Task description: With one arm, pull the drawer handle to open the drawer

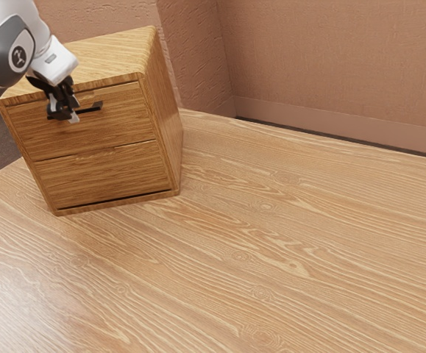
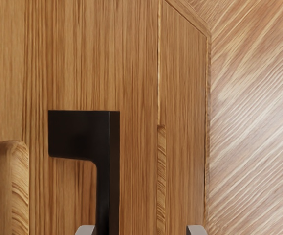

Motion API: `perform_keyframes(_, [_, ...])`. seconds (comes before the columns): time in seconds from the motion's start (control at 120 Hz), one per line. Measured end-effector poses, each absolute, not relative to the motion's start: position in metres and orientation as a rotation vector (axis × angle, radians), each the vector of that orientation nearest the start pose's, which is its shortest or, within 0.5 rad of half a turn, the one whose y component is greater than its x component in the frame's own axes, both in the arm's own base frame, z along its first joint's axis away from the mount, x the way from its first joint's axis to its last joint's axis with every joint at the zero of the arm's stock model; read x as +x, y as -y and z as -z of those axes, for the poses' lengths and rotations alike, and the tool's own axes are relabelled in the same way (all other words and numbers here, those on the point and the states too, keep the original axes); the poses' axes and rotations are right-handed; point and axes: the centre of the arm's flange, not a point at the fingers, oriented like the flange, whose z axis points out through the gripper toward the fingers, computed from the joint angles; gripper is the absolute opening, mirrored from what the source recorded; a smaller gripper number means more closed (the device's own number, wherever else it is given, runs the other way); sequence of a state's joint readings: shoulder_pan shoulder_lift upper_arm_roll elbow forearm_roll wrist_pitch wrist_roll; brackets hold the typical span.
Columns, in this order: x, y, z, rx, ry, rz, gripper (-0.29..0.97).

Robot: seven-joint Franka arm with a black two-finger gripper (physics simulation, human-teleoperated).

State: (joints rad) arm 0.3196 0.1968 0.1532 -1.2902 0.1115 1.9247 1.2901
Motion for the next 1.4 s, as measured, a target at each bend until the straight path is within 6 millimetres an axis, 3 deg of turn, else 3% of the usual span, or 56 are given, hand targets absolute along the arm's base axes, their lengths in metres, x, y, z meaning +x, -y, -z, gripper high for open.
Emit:
perform_keyframes(0.267, [0.583,-0.300,-0.674,-2.460,-1.152,0.262,0.16])
perform_keyframes(0.458, [0.582,-0.294,-0.661,-2.471,-1.202,0.262,0.01])
perform_keyframes(0.517, [0.575,-0.290,-0.662,-2.470,-1.213,0.262,-0.08])
perform_keyframes(0.683, [0.547,-0.290,-0.680,-2.453,-1.200,0.281,-0.11])
perform_keyframes(0.967, [0.544,-0.286,-0.665,-2.455,-1.231,0.269,-0.10])
perform_keyframes(1.4, [0.513,-0.266,-0.671,-2.412,-1.243,0.333,-0.11])
